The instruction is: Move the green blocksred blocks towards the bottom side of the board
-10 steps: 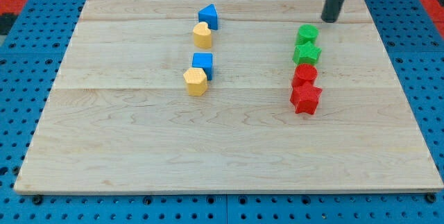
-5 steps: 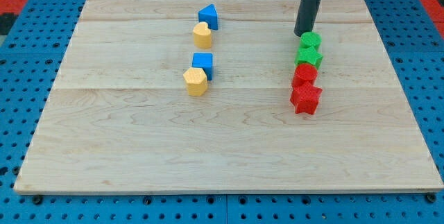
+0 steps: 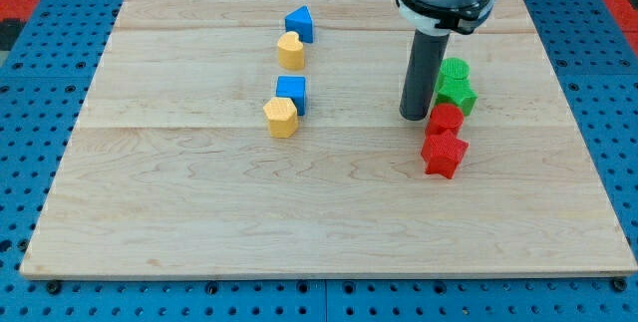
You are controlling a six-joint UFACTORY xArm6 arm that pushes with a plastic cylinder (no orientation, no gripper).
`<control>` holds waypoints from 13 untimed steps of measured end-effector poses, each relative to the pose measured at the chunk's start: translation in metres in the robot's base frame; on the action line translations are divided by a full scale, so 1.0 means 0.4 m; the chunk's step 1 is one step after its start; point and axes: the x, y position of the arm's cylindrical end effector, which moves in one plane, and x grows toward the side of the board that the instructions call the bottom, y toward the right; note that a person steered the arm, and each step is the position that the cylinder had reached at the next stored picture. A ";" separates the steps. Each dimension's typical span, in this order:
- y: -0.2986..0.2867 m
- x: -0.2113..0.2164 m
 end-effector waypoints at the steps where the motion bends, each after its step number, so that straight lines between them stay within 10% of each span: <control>1: 0.035 0.112; 3: 0.072 0.191; 6: -0.104 -0.165; 7: 0.034 -0.308; 10: 0.038 -0.144; 13: 0.187 -0.254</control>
